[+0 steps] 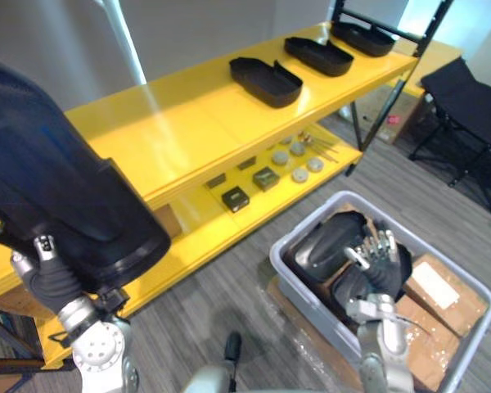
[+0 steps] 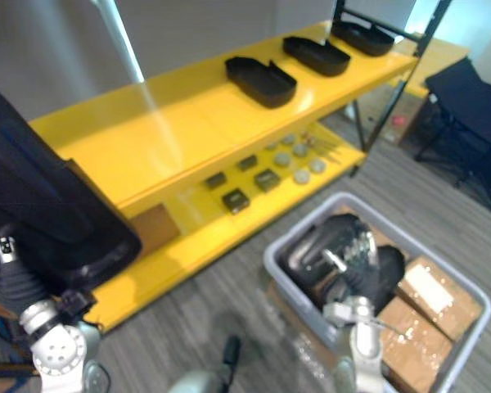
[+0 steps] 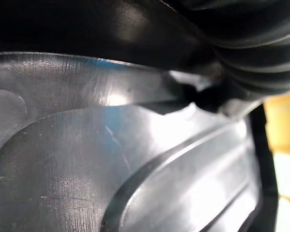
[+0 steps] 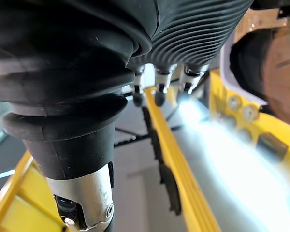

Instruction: Walk over and take plastic housings, then place them on the shelf

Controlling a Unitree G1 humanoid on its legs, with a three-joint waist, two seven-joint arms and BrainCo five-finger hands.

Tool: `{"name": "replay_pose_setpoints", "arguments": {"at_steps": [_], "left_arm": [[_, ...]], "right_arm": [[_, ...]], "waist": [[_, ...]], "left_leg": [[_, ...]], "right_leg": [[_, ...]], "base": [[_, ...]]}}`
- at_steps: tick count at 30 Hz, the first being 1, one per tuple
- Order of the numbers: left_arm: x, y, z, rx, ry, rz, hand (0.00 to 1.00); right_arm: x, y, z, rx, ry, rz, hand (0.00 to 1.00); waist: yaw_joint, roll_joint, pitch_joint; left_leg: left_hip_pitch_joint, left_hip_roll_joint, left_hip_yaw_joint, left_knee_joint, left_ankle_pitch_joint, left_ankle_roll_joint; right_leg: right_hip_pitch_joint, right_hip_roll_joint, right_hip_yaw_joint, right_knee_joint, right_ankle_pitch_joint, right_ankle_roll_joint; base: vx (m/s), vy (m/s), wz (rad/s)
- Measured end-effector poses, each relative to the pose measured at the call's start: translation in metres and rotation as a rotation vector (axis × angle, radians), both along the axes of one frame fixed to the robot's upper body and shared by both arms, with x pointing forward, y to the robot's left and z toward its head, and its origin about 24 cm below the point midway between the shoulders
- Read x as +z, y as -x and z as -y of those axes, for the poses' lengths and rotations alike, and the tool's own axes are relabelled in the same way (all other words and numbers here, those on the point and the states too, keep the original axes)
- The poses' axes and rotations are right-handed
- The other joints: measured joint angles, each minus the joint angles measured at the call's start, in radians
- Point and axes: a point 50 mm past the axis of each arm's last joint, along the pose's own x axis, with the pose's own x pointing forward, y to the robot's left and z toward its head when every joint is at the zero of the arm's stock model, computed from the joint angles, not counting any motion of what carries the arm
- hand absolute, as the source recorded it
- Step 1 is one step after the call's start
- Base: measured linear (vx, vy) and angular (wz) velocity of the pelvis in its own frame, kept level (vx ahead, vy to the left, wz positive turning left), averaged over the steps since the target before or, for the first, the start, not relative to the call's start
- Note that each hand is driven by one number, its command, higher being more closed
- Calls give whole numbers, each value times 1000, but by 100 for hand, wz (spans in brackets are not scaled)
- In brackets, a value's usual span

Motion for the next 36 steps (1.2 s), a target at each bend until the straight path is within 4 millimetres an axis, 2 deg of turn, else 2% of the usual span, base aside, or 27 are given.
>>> {"name": "replay_pose_setpoints", "arguments": {"at_steps": [6,8,10,11,13,14,15,16,17,18,19,20,21,22,23,25,26,28,29,31,32,34,35,36], "left_arm": [[-8,8,-1,11,7,-47,100],[-9,9,-1,18,14,-49,100],[-13,16,-4,53,22,-69,100],[-13,17,-4,62,25,-72,100],[-9,22,-9,103,26,-49,100],[-6,23,-10,111,25,-34,100],[-5,21,-9,109,31,-19,100],[-2,24,-11,119,20,-11,100],[1,24,-12,128,15,0,100],[4,22,-13,130,9,20,100],[9,18,-12,119,1,50,100],[11,17,-13,120,-9,56,100],[13,17,-16,125,-29,57,100],[14,18,-17,127,-36,57,100],[15,18,-19,127,-44,57,100],[17,15,-18,120,-48,68,100],[21,8,-16,98,-41,96,100],[24,-5,-14,61,-45,113,100],[22,-17,-12,23,-53,100,100],[20,-21,-12,6,-63,81,100],[15,-23,-8,-4,-43,65,100],[5,-21,2,-30,2,33,100],[4,-22,3,-41,6,30,100],[4,-24,7,-68,8,33,100]], "right_arm": [[-3,7,12,-33,5,-16,0],[-3,6,12,-32,6,-15,0],[-2,5,6,-11,2,-7,0],[-2,4,6,-10,2,-4,0],[2,-1,3,-6,-4,23,0],[4,-4,2,-5,-6,34,0],[5,-4,4,-17,-1,37,0],[4,-2,4,-21,8,30,0],[5,-2,4,-19,18,32,0],[5,-2,3,-18,32,30,0],[7,-4,4,-25,43,35,0],[8,-5,3,-26,48,40,0],[11,-9,0,-14,60,55,0],[14,-11,-1,-10,66,67,0],[20,-15,-1,-4,75,104,0],[31,-21,-1,17,102,159,0],[48,-24,3,75,165,235,0],[69,-24,6,138,238,318,0],[84,-29,5,226,282,383,0],[94,-36,1,296,283,428,0],[105,-44,-3,371,274,476,0],[115,-51,-9,459,276,505,0],[115,-53,-12,475,269,500,0],[112,-55,-16,498,258,480,0]], "waist": [[-1,25,17],[0,33,43],[5,33,55],[9,31,56],[21,5,74],[24,-9,85],[26,-6,102],[29,-7,102],[24,9,95],[20,7,95],[17,2,97],[17,-1,99],[18,-12,96],[17,-13,95],[17,-7,96],[9,2,95],[-3,19,87],[-10,27,81],[-18,17,68],[-15,-11,34],[-12,-8,21],[1,30,-1],[4,35,-4],[2,40,-6]], "left_leg": [[-4,2,-3,19,2,-8],[-34,-2,3,122,-62,-3],[-78,-8,37,248,-143,-6],[-91,-11,51,278,-159,-3],[-159,-21,122,386,-209,-2],[-173,-22,146,418,-220,5],[-214,-1,170,554,-273,50],[-215,10,202,655,-358,62],[-199,14,205,653,-406,53],[-204,5,168,669,-437,46],[-199,-5,142,664,-440,50],[-191,-8,130,655,-441,52],[-158,-18,107,622,-440,61],[-141,-18,99,608,-437,64],[-102,-18,73,589,-435,63],[-35,-17,20,544,-432,59],[14,-8,-37,505,-424,47],[38,-5,-78,501,-420,36],[55,-17,-119,504,-429,13],[54,-33,-141,507,-440,-5],[53,-25,-178,514,-453,-28],[52,23,-189,484,-448,-67],[53,34,-177,470,-442,-78],[51,75,-90,441,-435,-89]], "right_leg": [[11,10,23,-1,-21,4],[25,9,26,10,-25,6],[37,-5,32,28,-61,11],[39,-10,33,27,-77,13],[49,-35,30,-14,-176,17],[53,-50,23,-33,-212,43],[55,-54,3,-12,-225,35],[79,-46,-8,-7,-232,25],[86,-30,-8,34,-227,26],[27,-52,8,205,-208,-4],[-64,-74,42,387,-130,-49],[-99,-79,61,457,-73,-50],[-158,-90,100,568,50,-49],[-179,-91,115,616,44,-42],[-215,-84,134,656,2,-41],[-255,-53,139,615,-57,-39],[-296,17,193,460,-101,-28],[-317,64,273,319,-108,-7],[-311,81,318,191,-74,32],[-303,73,317,98,21,17],[-274,80,280,49,28,15],[-213,111,211,-50,57,-10],[-197,113,190,-69,60,-14],[-158,113,139,-100,62,-17]], "base": [[62,-100,2],[12,-15,-3],[3,-5,-15],[4,-8,-18],[-9,-36,-13],[-17,5,11],[72,51,18],[140,64,28],[216,54,51],[208,68,80],[183,91,82],[208,90,60],[198,59,38],[284,51,40],[303,21,42],[337,-29,64],[301,-94,84],[256,-141,111],[207,-196,118],[209,-239,84],[215,-247,72],[244,-230,73],[208,-168,91],[137,-111,124]]}}
